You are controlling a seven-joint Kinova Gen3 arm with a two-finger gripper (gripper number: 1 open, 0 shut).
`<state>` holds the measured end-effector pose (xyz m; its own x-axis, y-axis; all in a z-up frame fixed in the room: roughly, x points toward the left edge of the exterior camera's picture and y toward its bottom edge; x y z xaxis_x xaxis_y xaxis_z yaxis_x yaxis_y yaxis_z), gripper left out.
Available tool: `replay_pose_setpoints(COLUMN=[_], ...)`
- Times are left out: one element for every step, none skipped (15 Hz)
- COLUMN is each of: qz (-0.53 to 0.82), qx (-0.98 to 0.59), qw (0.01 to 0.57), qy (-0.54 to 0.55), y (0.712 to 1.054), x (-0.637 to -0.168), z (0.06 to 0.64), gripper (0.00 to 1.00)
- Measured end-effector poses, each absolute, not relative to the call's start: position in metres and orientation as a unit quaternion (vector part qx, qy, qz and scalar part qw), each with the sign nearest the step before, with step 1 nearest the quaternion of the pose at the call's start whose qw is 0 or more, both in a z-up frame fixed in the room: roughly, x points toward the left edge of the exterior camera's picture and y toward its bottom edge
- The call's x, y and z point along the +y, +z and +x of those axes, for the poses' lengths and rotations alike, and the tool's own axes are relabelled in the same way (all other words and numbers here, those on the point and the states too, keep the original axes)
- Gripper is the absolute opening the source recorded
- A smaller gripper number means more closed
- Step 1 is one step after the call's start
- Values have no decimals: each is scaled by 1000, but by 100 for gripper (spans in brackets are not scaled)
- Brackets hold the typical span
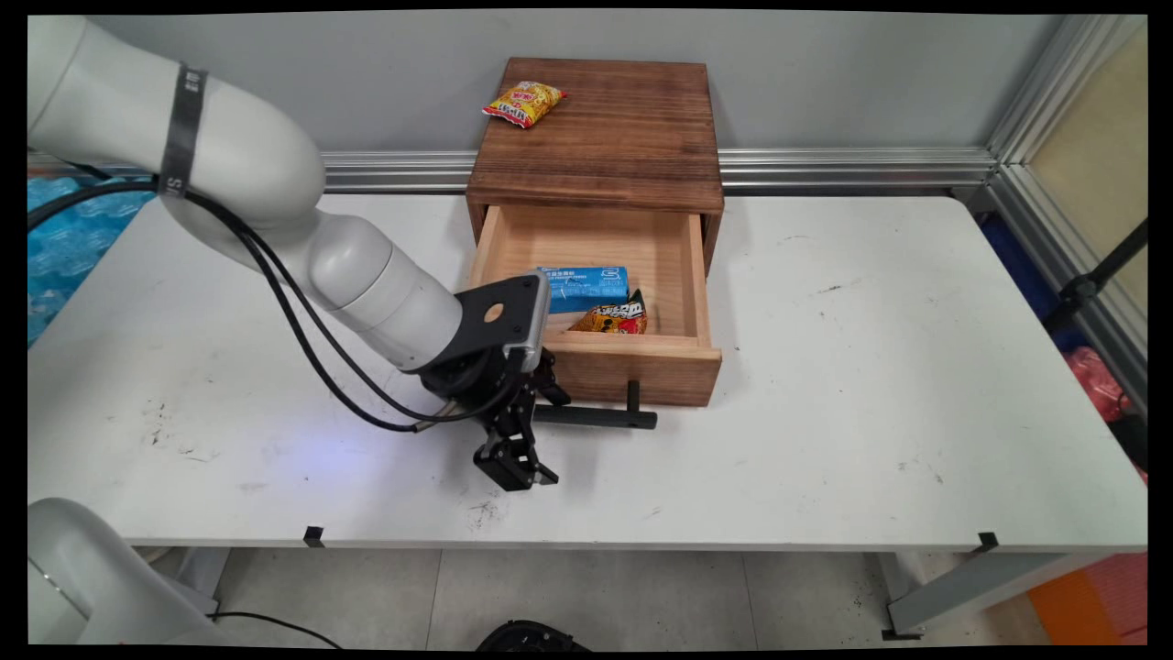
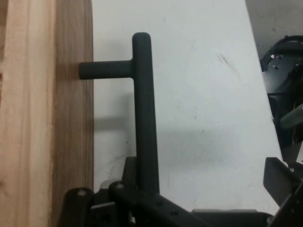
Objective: Open the drawer
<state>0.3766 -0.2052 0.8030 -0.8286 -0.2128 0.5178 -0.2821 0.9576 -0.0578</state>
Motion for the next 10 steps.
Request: replay_pose_setpoints(qz=[129,129,129,128,128,128,127,127,127,126], qx=[-954,-954,-954,-954,-954,-954,-954,-955,-955,-955], qw=[262,262,262,262,262,261,261,261,261,261], qy=[66,66,66,67,67,67,67,67,67,67], y=[803,802,802,801,801,800,800,799,798,798], x=[-205,-205,-205,-205,-205,-205,-206,-206,-206,-206], z=[377,376,376,376,376,376,376,376,376,375], gripper=[100,100,100,100,100,100,100,100,100,100])
